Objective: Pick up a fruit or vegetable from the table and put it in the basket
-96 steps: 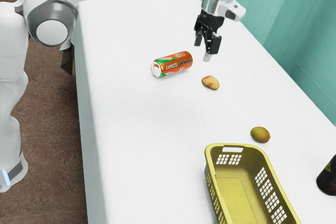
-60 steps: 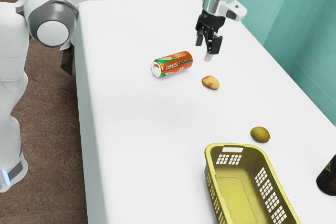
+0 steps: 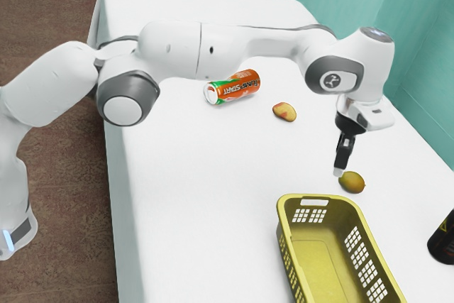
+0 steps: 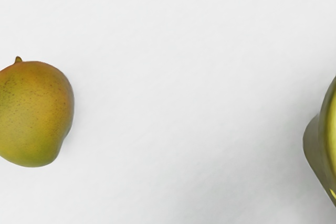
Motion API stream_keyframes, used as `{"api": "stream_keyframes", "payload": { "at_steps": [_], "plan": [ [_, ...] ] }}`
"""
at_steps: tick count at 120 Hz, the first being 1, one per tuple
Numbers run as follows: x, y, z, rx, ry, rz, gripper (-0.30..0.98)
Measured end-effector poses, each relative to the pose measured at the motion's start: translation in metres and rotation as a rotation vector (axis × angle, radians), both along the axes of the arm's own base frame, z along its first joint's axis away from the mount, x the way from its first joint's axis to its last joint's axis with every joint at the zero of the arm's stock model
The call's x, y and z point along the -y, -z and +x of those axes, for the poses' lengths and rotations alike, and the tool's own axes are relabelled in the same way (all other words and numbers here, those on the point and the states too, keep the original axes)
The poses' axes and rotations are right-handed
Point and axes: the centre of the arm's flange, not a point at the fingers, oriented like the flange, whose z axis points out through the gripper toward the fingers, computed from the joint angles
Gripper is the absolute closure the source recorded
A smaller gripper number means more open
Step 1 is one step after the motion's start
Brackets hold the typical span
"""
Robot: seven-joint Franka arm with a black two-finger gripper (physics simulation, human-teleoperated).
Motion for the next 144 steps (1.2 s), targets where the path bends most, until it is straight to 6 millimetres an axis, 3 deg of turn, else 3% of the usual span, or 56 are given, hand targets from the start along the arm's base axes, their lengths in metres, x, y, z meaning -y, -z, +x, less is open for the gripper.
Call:
{"api": "stream_keyframes", "payload": {
  "at_steps": [16, 37, 46, 65, 87, 123, 144],
  "plan": [
    [0.002, 0.023, 0.012, 0.008, 0.091, -0.003, 0.0],
    [-0.05, 0.013, 0.028, 0.08, 0.109, -0.006, 0.0],
    [-0.063, 0.016, 0.034, 0.102, 0.12, -0.02, 0.0],
    [-0.065, 0.041, 0.048, 0.134, 0.158, -0.144, 0.0],
    [-0.078, 0.057, 0.061, 0.178, 0.142, -0.262, 0.0],
    [-0.108, 0.085, 0.071, 0.184, 0.125, -0.234, 0.0],
    [-0.105, 0.103, 0.071, 0.138, 0.136, -0.223, 0.0]
  ]
}}
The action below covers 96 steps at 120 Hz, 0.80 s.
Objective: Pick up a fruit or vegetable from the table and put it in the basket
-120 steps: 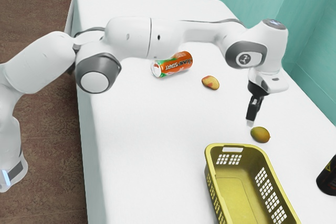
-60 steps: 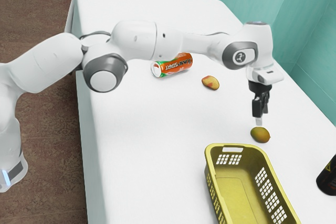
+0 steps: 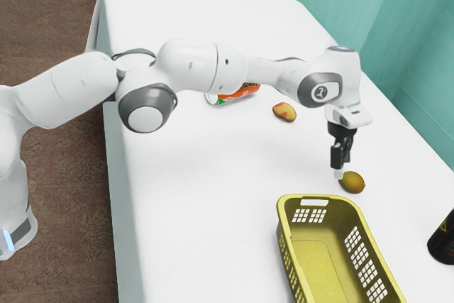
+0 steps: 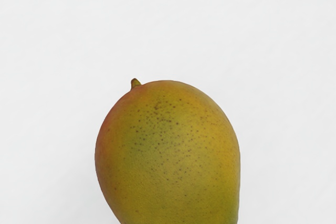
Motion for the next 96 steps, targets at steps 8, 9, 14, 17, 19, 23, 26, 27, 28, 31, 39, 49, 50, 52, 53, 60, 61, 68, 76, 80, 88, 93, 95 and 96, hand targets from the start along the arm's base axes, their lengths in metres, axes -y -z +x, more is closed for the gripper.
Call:
{"api": "stream_keyframes", "payload": {
  "at_steps": [8, 9, 14, 17, 19, 23, 26, 27, 28, 31, 39, 49, 50, 52, 53, 60, 61, 68, 76, 80, 88, 93, 95, 96],
  "plan": [
    [0.008, 0.011, 0.002, -0.005, 0.007, -0.007, 0.0],
    [0.009, 0.012, 0.002, -0.004, 0.008, -0.009, 0.0],
    [0.017, 0.016, 0.003, 0.0, 0.015, -0.022, 0.0],
    [0.02, 0.017, 0.004, 0.004, 0.018, -0.028, 0.0],
    [0.022, 0.018, 0.004, 0.007, 0.019, -0.033, 0.0],
    [0.025, 0.017, 0.005, 0.016, 0.02, -0.039, 0.0],
    [0.027, 0.016, 0.005, 0.024, 0.02, -0.044, 0.0],
    [0.028, 0.015, 0.005, 0.027, 0.02, -0.045, 0.0],
    [0.028, 0.015, 0.006, 0.03, 0.02, -0.046, 0.0],
    [0.029, 0.014, 0.006, 0.038, 0.018, -0.049, 0.0],
    [0.029, 0.011, 0.008, 0.062, 0.011, -0.053, 0.0],
    [0.029, 0.014, 0.011, 0.083, 0.001, -0.056, 0.0],
    [0.029, 0.014, 0.011, 0.085, 0.0, -0.057, 0.0],
    [0.03, 0.015, 0.012, 0.088, -0.001, -0.058, 0.0],
    [0.03, 0.015, 0.012, 0.09, -0.002, -0.059, 0.0],
    [0.03, 0.018, 0.014, 0.1, -0.007, -0.061, 0.0],
    [0.03, 0.018, 0.014, 0.1, -0.008, -0.061, 0.0],
    [0.03, 0.023, 0.015, 0.105, -0.012, -0.061, 0.0],
    [0.03, 0.028, 0.017, 0.107, -0.016, -0.061, 0.0],
    [0.029, 0.03, 0.017, 0.109, -0.018, -0.061, 0.0],
    [0.029, 0.032, 0.018, 0.113, -0.022, -0.061, 0.0],
    [0.028, 0.034, 0.018, 0.115, -0.024, -0.061, 0.0],
    [0.028, 0.034, 0.019, 0.116, -0.025, -0.06, 0.0],
    [0.028, 0.034, 0.019, 0.116, -0.025, -0.06, 0.0]
  ]
}}
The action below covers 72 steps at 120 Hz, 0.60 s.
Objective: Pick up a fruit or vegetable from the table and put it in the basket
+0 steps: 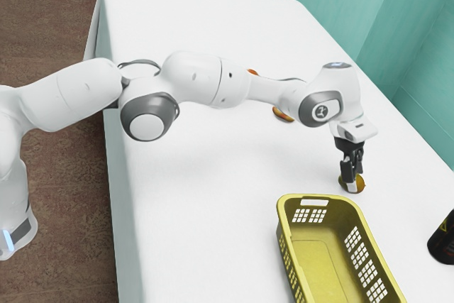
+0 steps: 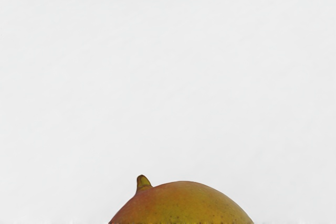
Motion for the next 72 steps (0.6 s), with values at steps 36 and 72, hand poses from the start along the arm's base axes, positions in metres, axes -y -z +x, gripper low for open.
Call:
{"api": "stream_keyframes", "payload": {
  "at_steps": [36, 72],
  "plan": [
    [-0.01, 0.0, 0.002, 0.021, -0.002, 0.012, 0.37],
    [-0.018, -0.131, -0.024, 0.103, 0.033, 0.05, 0.42]
  ]
}}
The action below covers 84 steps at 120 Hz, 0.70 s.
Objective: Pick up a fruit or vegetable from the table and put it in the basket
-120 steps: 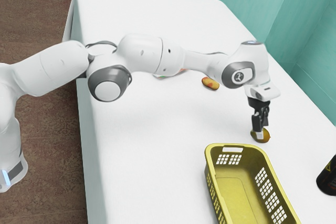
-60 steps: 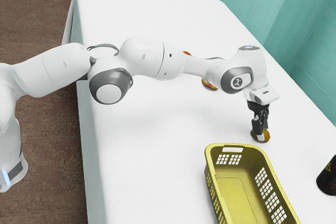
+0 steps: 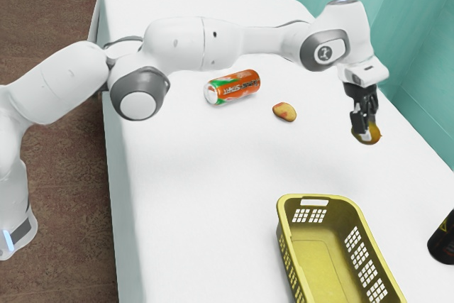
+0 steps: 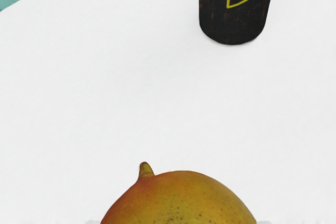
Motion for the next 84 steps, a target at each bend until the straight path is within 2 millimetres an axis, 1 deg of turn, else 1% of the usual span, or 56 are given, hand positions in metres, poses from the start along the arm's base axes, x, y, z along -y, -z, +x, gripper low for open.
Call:
{"api": "stream_keyframes", "payload": {
  "at_steps": [2, 8, 12, 16, 23, 29, 35, 44, 48, 56, 58, 61, 65, 71, 74, 77, 84],
  "plan": [
    [0.0, -0.01, -0.004, 0.002, 0.004, 0.004, 0.44],
    [0.001, -0.033, -0.016, -0.004, 0.015, 0.02, 0.41],
    [0.0, -0.042, -0.028, -0.035, 0.02, 0.027, 0.41],
    [0.005, -0.048, -0.043, -0.069, 0.03, 0.035, 0.41],
    [0.022, -0.053, -0.073, -0.122, 0.06, 0.046, 0.42],
    [0.041, -0.057, -0.102, -0.15, 0.09, 0.053, 0.41],
    [0.063, -0.06, -0.12, -0.155, 0.125, 0.062, 0.43],
    [0.105, -0.06, -0.138, -0.154, 0.188, 0.081, 0.4],
    [0.119, -0.056, -0.148, -0.161, 0.209, 0.089, 0.42],
    [0.145, -0.054, -0.167, -0.16, 0.251, 0.097, 0.43],
    [0.154, -0.053, -0.171, -0.159, 0.264, 0.097, 0.44],
    [0.166, -0.051, -0.177, -0.159, 0.283, 0.097, 0.42],
    [0.183, -0.047, -0.183, -0.158, 0.309, 0.095, 0.43],
    [0.208, -0.043, -0.193, -0.154, 0.346, 0.091, 0.45],
    [0.218, -0.041, -0.196, -0.152, 0.36, 0.09, 0.45],
    [0.226, -0.039, -0.199, -0.15, 0.371, 0.088, 0.43],
    [0.241, -0.031, -0.2, -0.152, 0.388, 0.084, 0.4]
  ]
}}
